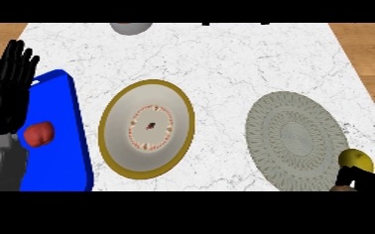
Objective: Pick the squash from the placemat and place it in the bowl
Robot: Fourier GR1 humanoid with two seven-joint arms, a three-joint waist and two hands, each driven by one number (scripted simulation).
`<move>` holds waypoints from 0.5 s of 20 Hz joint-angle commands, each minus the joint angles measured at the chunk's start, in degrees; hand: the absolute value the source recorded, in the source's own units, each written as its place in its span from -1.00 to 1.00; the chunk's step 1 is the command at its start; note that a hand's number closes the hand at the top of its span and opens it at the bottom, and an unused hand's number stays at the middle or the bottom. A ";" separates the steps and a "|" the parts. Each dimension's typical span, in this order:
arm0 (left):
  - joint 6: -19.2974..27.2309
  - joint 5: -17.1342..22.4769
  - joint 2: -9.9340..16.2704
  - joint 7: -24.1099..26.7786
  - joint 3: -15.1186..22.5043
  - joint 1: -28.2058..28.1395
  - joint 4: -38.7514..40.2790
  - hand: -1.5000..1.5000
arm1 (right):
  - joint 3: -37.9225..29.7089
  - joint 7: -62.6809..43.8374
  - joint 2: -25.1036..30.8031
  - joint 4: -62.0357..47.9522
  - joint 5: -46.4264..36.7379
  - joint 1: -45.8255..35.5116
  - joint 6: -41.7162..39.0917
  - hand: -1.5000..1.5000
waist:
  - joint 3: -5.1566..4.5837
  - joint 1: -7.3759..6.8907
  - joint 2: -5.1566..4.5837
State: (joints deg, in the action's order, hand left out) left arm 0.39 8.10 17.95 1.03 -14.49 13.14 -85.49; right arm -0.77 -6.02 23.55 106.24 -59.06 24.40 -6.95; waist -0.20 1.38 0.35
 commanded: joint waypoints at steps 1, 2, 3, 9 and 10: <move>-0.22 -0.29 0.46 0.47 -0.22 1.37 1.15 0.00 | -4.51 -3.85 -0.72 9.47 0.60 4.04 0.26 1.00 | 0.15 -0.33 -0.22; -1.13 1.26 0.44 -2.38 -0.27 -3.21 -5.00 0.00 | -5.70 -3.93 0.40 14.95 1.66 8.12 -1.90 1.00 | 0.15 -0.65 0.00; -0.41 1.03 -0.07 -1.64 -0.44 -1.76 -2.77 0.00 | -7.80 -2.79 0.48 18.62 3.97 9.81 -1.51 1.00 | 0.13 -0.08 0.00; -0.68 0.36 0.14 -0.66 -0.07 1.24 0.14 0.00 | -8.20 -1.53 -1.20 30.81 12.30 6.21 -6.86 1.00 | 0.16 -0.59 -0.25; 0.81 -0.46 -0.69 -1.50 0.38 -0.66 -2.90 0.00 | -10.67 -1.37 -1.14 33.79 14.12 6.92 -6.85 1.00 | 0.17 -0.66 -0.09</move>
State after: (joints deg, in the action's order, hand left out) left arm 0.43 8.08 17.70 0.11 -14.39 12.92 -86.91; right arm -8.62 -7.72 23.02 132.04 -49.54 31.54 -12.43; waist -0.09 0.98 0.23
